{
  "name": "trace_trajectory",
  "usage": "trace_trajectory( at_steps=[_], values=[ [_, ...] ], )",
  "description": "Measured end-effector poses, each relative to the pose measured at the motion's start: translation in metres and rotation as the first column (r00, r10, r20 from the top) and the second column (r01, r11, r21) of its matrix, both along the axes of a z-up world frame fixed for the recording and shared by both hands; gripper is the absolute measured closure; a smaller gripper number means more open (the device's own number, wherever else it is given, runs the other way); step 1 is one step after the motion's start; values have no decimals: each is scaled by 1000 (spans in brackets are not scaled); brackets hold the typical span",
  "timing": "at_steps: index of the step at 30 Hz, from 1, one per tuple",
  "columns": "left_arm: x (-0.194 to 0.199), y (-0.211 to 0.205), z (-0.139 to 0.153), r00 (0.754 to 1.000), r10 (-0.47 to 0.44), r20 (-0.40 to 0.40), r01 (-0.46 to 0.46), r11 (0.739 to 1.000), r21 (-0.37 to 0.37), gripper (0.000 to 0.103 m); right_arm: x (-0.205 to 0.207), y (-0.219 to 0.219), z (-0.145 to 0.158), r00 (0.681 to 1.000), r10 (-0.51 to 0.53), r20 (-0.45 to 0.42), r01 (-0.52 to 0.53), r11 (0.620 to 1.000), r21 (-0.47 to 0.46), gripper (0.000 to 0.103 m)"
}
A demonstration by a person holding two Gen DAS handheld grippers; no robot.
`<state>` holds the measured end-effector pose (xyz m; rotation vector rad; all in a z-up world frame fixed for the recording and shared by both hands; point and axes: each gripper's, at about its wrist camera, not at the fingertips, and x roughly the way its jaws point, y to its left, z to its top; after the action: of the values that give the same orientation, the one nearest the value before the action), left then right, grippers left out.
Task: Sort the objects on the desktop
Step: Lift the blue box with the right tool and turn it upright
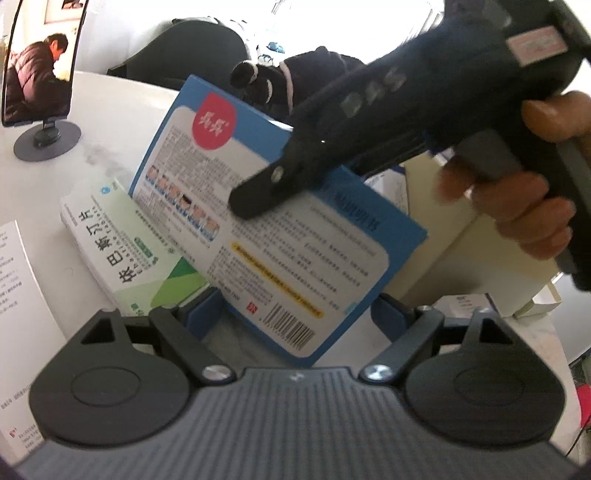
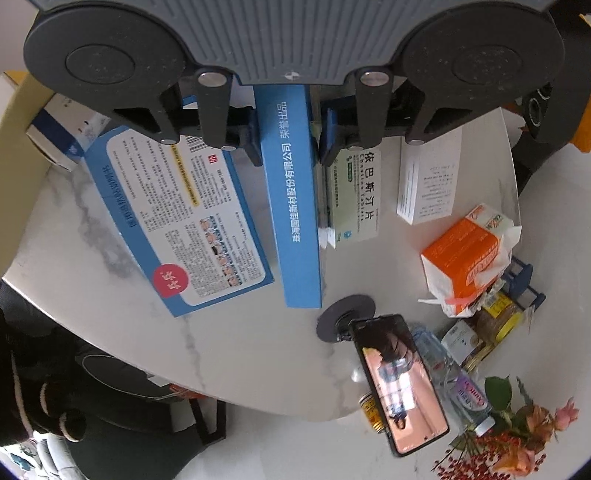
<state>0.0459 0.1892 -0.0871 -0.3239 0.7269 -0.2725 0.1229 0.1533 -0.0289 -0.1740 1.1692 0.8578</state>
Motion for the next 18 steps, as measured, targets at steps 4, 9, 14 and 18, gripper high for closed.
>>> trace_trajectory(
  at_steps=[4, 9, 14, 18],
  values=[
    [-1, 0, 2, 1000, -1, 9, 1, 1000, 9, 15, -5, 6, -7, 999, 32, -3, -32, 999, -36, 68],
    [-10, -7, 6, 1000, 0, 1, 0, 1000, 24, 15, -10, 9, -9, 999, 45, 3, -45, 997, -65, 68],
    [-11, -9, 8, 1000, 4, -3, -4, 999, 36, 15, -17, 14, -11, 997, 59, 51, -52, 990, -128, 58],
    [-16, -11, 9, 1000, 3, -3, -2, 998, 55, 15, -25, 16, -14, 991, 99, 93, -82, 983, -163, 53]
  ],
)
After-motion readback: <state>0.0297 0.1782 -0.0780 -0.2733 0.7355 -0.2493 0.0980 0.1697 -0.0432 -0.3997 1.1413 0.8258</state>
